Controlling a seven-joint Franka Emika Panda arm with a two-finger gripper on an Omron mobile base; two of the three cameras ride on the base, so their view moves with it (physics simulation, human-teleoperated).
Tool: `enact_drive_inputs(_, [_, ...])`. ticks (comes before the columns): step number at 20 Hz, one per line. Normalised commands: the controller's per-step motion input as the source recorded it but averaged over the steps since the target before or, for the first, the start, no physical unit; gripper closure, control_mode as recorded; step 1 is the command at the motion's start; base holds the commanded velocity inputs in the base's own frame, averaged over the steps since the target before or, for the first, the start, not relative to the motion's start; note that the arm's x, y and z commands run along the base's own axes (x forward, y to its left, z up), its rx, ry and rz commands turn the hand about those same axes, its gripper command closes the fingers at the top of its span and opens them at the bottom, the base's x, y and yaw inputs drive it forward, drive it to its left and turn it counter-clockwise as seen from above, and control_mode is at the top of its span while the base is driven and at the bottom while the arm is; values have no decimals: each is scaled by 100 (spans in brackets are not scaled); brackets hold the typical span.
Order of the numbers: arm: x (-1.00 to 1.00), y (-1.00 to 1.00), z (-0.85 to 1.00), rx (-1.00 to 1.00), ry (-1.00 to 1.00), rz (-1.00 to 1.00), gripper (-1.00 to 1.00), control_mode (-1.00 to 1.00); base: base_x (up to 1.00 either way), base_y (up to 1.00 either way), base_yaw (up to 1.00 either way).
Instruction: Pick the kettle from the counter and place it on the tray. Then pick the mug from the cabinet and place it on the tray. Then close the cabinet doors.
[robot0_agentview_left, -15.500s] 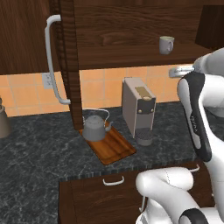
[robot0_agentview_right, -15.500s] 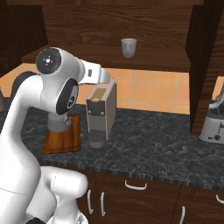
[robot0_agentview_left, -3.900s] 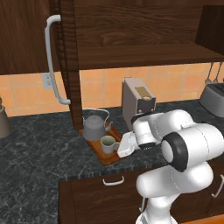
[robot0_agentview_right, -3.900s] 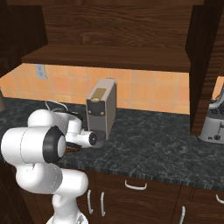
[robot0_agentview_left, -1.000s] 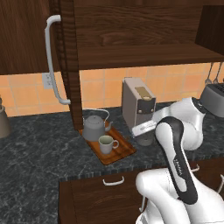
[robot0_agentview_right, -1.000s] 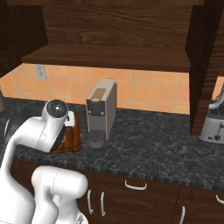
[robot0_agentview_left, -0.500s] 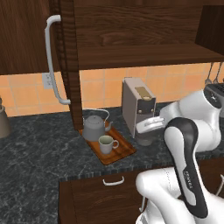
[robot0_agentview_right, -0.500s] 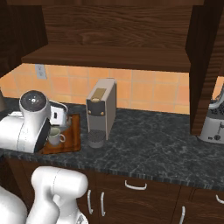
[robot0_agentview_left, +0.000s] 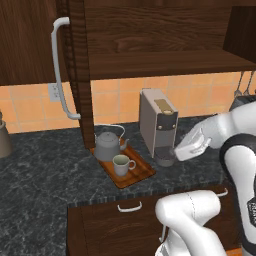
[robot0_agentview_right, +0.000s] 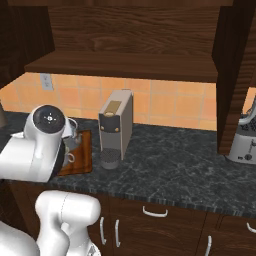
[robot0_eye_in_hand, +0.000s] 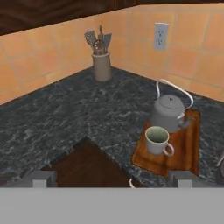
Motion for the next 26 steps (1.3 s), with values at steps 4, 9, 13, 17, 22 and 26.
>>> enact_drive_inputs(4, [-50,17,16,-11,-34,31,-100,-100,0,0,0])
enact_drive_inputs(9, [-31,31,23,-14,-28,27,-100,-100,0,0,0])
enact_drive_inputs(13, [-32,25,24,-7,-25,23,-100,-100,0,0,0])
enact_drive_inputs(17, [-32,17,20,0,-17,18,-100,-100,0,0,0])
enact_drive_inputs(22, [-25,17,27,0,-22,25,-100,-100,0,0,0])
enact_drive_inputs(26, [-31,10,25,-1,-37,32,-100,-100,0,0,0])
